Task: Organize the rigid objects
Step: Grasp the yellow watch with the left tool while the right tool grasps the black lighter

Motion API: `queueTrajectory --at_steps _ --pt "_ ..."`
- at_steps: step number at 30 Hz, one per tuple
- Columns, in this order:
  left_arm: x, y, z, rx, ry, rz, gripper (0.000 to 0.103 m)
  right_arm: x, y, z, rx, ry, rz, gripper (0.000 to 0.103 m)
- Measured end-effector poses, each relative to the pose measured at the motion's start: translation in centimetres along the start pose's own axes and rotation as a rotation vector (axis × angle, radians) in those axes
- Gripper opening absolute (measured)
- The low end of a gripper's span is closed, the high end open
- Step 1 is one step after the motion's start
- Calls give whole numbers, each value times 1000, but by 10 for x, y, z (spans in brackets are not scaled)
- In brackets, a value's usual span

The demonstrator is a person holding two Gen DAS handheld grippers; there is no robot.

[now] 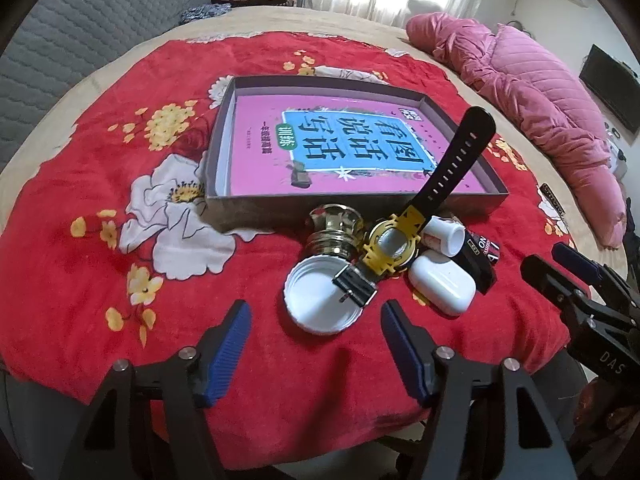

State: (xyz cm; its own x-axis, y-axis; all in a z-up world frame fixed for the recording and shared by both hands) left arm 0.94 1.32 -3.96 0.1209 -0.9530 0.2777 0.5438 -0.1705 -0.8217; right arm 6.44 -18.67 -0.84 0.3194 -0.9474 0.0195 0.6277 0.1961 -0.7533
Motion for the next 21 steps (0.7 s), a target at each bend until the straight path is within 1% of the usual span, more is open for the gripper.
queueTrajectory --at_steps 1,4,7,12,14,16,19,21 --pt "0 2 0 -6 -1 -8 58 0 0 0 0 1 0 79" --pt "0 6 0 -21 -10 -37 47 0 0 0 -1 2 0 79" --pt "1 7 2 -25 -19 -76 46 1 1 -1 -2 4 0 79" --pt "5 12 6 -26 -29 -138 36 0 1 -1 -5 4 1 79" --pt "5 15 7 -33 -45 -165 28 0 1 -1 -5 3 2 79" --pt "5 18 9 -37 -62 -186 24 0 1 -1 -7 4 2 79" --pt "6 18 12 -23 -78 -219 18 0 4 -1 -11 3 0 79" --pt "4 19 14 -16 -97 -234 18 0 7 -1 -17 2 -1 79"
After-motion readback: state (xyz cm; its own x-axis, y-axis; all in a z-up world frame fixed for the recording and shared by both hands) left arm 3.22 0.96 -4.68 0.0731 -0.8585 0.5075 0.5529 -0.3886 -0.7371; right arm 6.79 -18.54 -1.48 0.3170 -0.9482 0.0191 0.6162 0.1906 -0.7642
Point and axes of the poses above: each gripper's, at about its wrist camera, not at the fingertips, and y roughly the way its jaws point, x to its right, z to its top, the point moved 2 cm from there along y, roughly the way its jaws point, and after that the axes turned 8 degrees about -z, right-handed, at the moved point
